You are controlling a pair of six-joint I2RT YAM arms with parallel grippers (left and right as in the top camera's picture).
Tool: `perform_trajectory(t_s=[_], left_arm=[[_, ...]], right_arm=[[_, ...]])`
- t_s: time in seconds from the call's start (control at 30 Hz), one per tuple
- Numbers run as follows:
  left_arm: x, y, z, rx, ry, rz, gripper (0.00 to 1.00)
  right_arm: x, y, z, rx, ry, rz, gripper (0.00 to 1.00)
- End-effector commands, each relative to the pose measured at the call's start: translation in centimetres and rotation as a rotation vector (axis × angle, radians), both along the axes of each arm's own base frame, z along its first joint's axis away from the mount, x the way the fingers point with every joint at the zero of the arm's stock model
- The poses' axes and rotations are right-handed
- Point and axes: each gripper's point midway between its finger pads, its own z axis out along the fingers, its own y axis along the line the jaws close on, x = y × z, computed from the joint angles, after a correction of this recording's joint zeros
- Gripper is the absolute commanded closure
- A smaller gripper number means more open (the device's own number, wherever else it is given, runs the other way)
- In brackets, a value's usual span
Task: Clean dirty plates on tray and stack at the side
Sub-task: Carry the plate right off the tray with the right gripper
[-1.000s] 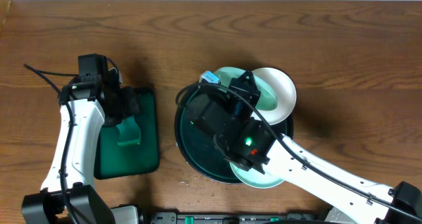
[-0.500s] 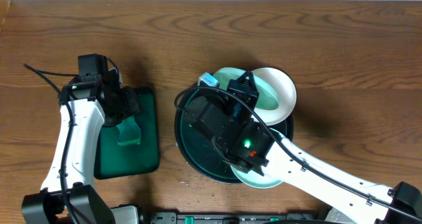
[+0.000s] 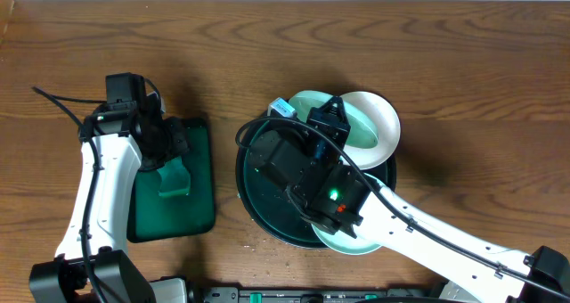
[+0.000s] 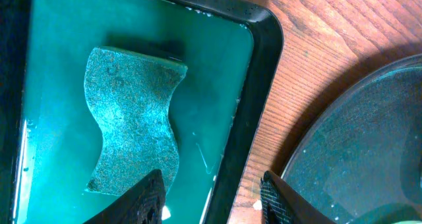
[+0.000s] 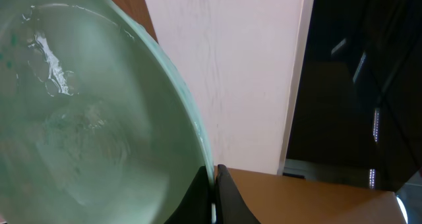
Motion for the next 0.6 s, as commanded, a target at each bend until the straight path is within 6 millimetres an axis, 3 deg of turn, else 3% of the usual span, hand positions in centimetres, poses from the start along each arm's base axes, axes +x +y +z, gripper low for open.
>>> perform_trajectory(t_s=[0.0, 0.1, 0.23, 0.27, 0.33, 0.4, 0.47, 0.5, 0.57], left_arm=[[0.5, 0.0, 0.4, -0.002, -0.007, -0.003, 0.52], [0.5, 0.0, 0.4, -0.002, -0.007, -0.003, 0.52], [0.4, 0.0, 0.3, -0.003, -0.004, -0.003, 0.52], [0.3, 0.0, 0.3, -0.003, -0.002, -0.003, 0.52], [0.2, 0.0, 0.3, -0.005, 0.006, -0.003, 0.52], [0.1, 0.0, 0.2, -0.005, 0.01, -0.003, 0.52], [0.1, 0.0, 0.3, -0.005, 0.008, -0.003, 0.52], [0.2, 0.0, 0.3, -0.004, 0.006, -0.003, 0.52], [0.2, 0.0, 0.3, -0.004, 0.004, -0.003, 0.52]], right_arm=[[-0.2, -0.3, 2.0, 0.029, -0.048, -0.02, 0.99], [-0.1, 0.9, 1.0, 0.141, -0.016, 0.018, 0.99], [-1.3, 3.5, -1.7, 0.241, 0.129, 0.135, 0.99], [-1.1, 3.2, -1.5, 0.234, 0.113, 0.118, 0.99], [0.6, -0.4, 0.8, 0.16, -0.019, -0.027, 0.99], [1.3, -2.2, 1.7, 0.152, -0.074, -0.103, 0.99], [1.0, -1.9, 1.5, 0.141, -0.063, -0.09, 0.99], [-0.1, -0.2, 1.0, 0.129, -0.031, -0.027, 0.99], [-0.6, 0.8, 0.7, 0.149, -0.013, 0.009, 0.99]])
